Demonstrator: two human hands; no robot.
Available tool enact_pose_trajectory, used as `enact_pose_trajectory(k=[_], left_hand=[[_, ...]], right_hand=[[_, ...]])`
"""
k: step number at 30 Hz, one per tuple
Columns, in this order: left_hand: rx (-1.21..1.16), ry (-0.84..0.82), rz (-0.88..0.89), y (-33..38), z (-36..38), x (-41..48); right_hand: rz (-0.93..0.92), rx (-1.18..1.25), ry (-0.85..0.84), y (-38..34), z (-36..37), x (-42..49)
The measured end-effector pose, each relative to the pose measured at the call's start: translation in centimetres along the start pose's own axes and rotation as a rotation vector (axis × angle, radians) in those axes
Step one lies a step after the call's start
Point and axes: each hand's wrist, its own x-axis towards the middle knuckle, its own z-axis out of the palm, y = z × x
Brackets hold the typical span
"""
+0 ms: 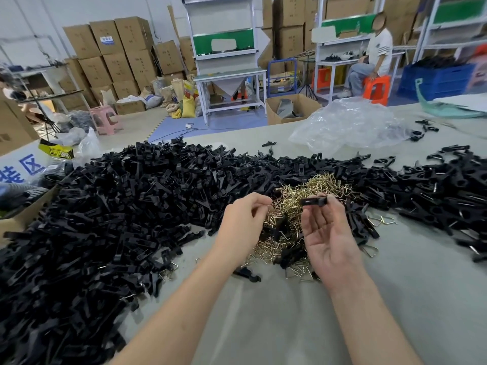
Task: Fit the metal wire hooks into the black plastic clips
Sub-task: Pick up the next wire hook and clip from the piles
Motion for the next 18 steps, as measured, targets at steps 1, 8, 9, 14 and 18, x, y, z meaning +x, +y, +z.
enact_pose_trajectory(k=[1,8,9,14,18], left_hand=[[0.012,0.017,0.011,0.0,-0.1,-0.1],[0.459,-0.083,0.237,0.3,-1.3,-0.1],[0.601,-0.139,0.285,0.4,-1.5,0.1],[0.809,-0.309,0.407,1.3,-2.8,1.0],[0.723,-0.281,0.439,1.7,-3.8,1.4]], right_hand=[[0.002,-0.014,-0.005,0.0,0.0,0.0],[0.018,-0.169,0.017,0.2,0.7,-0.4],[0.019,-0.184,0.018,0.2,0.7,-0.5],[0.028,-0.205,0.010,0.3,0.8,-0.6],[0.029,-0.184,-0.002,0.4,0.7,-0.4]])
